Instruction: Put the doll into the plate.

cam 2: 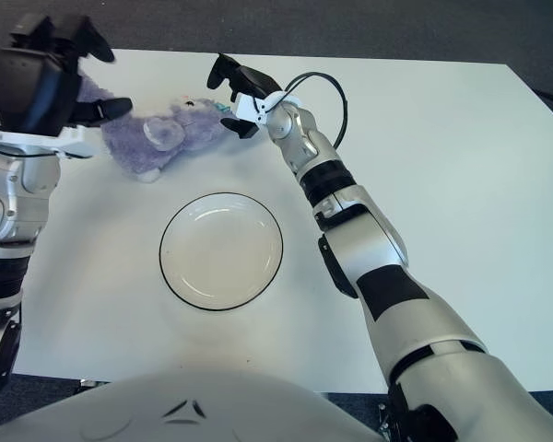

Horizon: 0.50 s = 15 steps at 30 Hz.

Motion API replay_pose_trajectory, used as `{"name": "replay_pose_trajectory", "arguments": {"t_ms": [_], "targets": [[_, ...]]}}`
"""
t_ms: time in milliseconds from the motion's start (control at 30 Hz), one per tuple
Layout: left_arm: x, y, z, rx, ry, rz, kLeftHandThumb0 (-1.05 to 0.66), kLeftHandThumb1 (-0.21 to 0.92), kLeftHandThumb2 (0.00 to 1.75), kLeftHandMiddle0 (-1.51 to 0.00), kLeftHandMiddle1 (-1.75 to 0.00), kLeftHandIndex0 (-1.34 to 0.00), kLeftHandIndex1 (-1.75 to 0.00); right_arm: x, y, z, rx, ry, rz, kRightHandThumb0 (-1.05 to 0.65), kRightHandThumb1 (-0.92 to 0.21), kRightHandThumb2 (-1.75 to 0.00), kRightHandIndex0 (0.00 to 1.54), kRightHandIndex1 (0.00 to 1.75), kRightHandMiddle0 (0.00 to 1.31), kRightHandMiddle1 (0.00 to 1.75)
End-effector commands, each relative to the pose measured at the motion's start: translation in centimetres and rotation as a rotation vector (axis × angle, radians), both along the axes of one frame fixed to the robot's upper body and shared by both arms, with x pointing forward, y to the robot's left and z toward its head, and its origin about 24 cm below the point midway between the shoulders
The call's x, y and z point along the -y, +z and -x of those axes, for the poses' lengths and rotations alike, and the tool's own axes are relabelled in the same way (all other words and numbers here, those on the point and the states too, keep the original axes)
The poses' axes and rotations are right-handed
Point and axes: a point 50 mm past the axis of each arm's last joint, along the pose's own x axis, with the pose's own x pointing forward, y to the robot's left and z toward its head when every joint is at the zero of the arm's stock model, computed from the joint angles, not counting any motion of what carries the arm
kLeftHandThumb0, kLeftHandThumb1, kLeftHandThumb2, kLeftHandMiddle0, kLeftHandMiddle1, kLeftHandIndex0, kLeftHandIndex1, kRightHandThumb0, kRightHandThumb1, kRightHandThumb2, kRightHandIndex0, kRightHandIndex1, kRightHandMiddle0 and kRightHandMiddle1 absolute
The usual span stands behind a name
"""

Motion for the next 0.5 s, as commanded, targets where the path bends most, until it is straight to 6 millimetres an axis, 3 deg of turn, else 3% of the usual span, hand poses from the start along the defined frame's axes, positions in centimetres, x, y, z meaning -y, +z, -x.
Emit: {"name": "replay_pose_trajectory", "arguments": {"t_ms": [0,233,367,467], "targets": [[-0.9,0.7,0.0,0.009,0.019,0.039,-0.74,0.91,0.64,-0.48,-1.33,-0.22,-1.55,-0.4,1.0,-0.1,0.031,0.011,-0.013,-0.32,-0.27,-1.16,0.29,1.18,0.04,1.38],[-2.7,1.2,0.4,-0.021,0.056,0.105,-0.8,0.92,0.6,-0.45,-1.33,-0.23,-1.52,-0.4,1.0,-0.1,0.034,0.009,-0.017,-0.32,-0.27,-1.16,0.29,1.2,0.04,1.39],[-2.9,1.0,0.7,-0.014,0.066,0.154,-0.78,0.92,0.56,-0.6,-1.46,-0.22,-1.5,-0.3,0.9,-0.1,0.029,0.009,-0.018,-0.33,-0.27,-1.15,0.28,1.2,0.04,1.38],[-3.1,0.9,0.8,0.005,0.079,0.193,-0.77,0.92,0.54,-0.62,-1.52,-0.22,-1.5,-0.3,0.9,-0.1,0.029,0.008,-0.018,-0.33,-0.27,-1.15,0.28,1.2,0.03,1.38]]}}
